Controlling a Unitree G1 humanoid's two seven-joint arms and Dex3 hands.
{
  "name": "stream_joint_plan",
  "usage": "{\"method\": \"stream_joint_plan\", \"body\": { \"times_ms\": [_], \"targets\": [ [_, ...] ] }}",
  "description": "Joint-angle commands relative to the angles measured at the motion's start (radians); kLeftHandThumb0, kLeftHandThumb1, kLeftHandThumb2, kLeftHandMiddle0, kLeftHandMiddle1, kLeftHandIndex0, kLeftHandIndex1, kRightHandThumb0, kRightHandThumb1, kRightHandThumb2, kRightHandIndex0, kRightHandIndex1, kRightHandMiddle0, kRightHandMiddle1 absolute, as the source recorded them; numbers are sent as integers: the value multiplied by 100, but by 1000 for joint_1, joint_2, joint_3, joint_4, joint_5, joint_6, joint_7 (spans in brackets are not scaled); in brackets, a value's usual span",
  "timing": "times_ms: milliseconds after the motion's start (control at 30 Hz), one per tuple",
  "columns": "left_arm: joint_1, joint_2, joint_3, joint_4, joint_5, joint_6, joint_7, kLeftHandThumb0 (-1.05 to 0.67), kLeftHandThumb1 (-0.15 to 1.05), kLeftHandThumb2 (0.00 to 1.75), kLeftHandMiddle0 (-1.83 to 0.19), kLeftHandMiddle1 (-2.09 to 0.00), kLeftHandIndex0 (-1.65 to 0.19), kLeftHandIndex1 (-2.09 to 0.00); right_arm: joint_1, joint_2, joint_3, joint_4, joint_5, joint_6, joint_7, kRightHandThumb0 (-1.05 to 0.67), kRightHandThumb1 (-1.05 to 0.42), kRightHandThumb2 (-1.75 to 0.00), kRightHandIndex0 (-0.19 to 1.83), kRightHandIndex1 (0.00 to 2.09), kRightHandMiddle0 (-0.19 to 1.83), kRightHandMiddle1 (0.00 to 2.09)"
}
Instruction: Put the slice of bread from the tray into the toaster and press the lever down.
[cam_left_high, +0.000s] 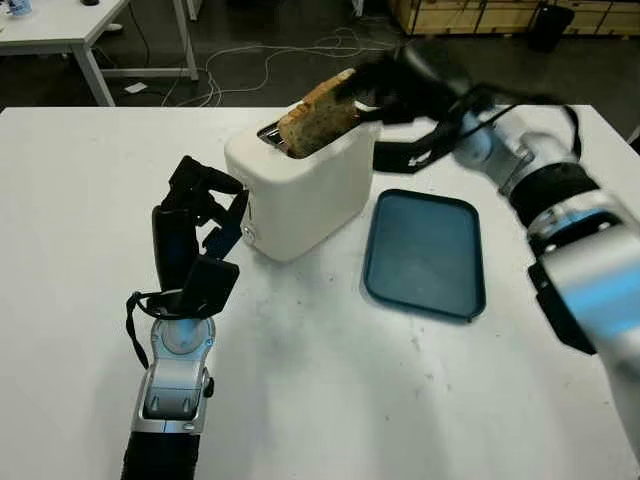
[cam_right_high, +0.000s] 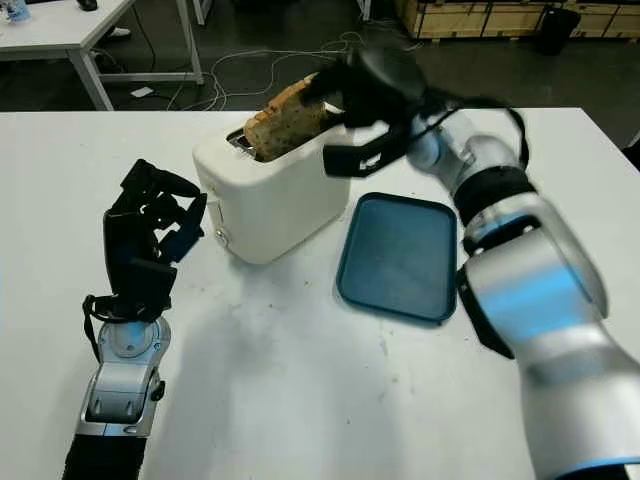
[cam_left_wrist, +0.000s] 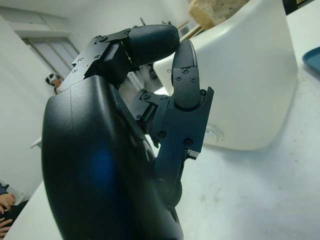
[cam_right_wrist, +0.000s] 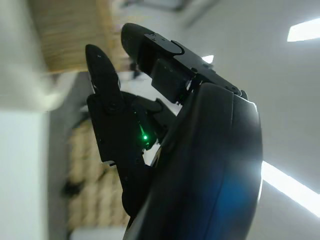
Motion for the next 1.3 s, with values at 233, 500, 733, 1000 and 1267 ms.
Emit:
{"method": "stream_joint_plan", "body": {
  "times_ms": [233, 500, 733, 1000, 1267],
  "targets": [
    [-4, 2, -3, 13, 2, -28, 6, -36, 92, 46, -84, -175, -54, -175, -26, -51, -61, -127, -17, -109, -208, -48, -83, -1, 74, 98, 107, 5],
    [-3, 0, -4, 12, 1, -27, 5, -37, 92, 46, -84, -175, -54, -174, -22, -22, 26, -101, -111, -86, -251, -47, -77, 0, 73, 95, 108, 6],
    [1, 2, -5, 7, 11, -26, 9, -36, 92, 47, -82, -175, -53, -174, -42, 3, 92, -37, -139, -38, -98, -53, -77, 0, 65, 80, 98, 1],
    [3, -6, -10, 5, 14, -19, 12, -36, 92, 45, -82, -175, -54, -175, -72, 54, 158, 16, -175, 78, 39, -60, -75, 0, 43, 59, 72, 0],
    [9, -5, -9, 1, 10, -20, 9, -35, 92, 46, -83, -175, -53, -174, -79, 87, 228, 55, -223, 127, 57, -46, -80, -1, 44, 50, 68, 0]
  ]
}}
